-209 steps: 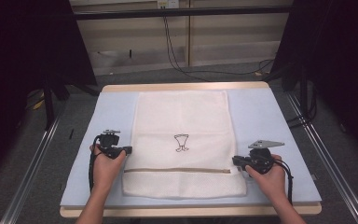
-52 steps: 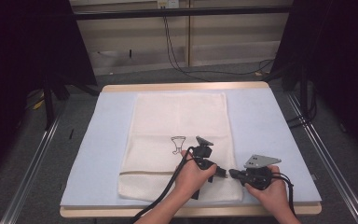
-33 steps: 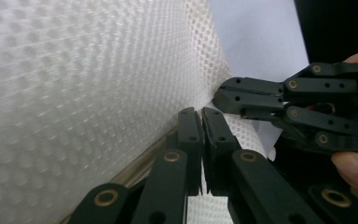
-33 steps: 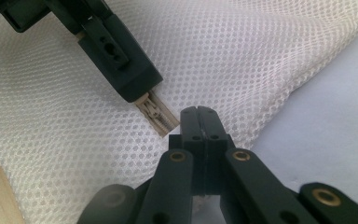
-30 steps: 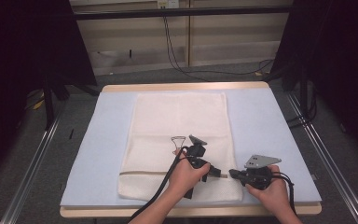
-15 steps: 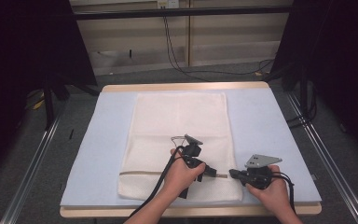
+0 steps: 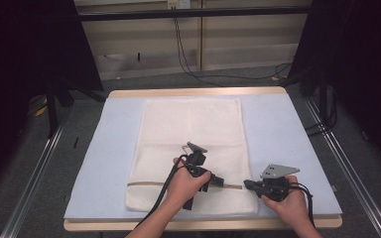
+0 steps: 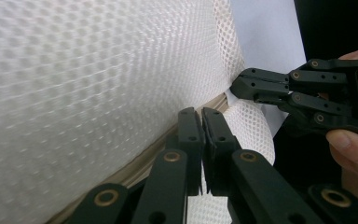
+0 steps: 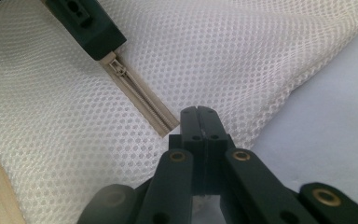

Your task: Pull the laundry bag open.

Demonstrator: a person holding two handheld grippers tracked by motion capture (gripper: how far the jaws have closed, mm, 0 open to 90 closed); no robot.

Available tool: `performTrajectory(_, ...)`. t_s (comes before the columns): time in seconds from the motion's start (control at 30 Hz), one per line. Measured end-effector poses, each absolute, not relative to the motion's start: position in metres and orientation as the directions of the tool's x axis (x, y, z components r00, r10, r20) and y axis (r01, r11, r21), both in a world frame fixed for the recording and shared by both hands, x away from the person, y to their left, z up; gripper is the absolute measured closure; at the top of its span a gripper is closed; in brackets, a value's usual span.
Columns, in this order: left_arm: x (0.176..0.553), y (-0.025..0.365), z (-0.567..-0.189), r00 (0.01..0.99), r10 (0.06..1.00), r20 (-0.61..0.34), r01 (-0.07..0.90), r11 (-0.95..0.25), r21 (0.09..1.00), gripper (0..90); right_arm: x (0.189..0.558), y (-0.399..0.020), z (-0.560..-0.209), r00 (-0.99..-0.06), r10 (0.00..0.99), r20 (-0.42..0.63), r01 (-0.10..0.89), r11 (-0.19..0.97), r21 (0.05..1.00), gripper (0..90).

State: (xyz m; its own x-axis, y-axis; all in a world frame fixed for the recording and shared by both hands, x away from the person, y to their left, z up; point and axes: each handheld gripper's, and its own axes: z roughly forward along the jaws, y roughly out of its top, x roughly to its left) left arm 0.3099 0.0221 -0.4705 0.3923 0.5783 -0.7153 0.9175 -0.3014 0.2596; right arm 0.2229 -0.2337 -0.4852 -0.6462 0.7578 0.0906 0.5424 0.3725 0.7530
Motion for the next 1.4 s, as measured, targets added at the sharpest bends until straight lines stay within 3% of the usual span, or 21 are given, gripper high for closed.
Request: performTrajectory(1.4,0.309,0.05,-0.47,0.372,0.573,-0.73,0.927,-0.274,0.257,87.4,0.222,-0.235,-0.487,-0.655,0.75,0.096,0.532,0.367,0.763,90.0)
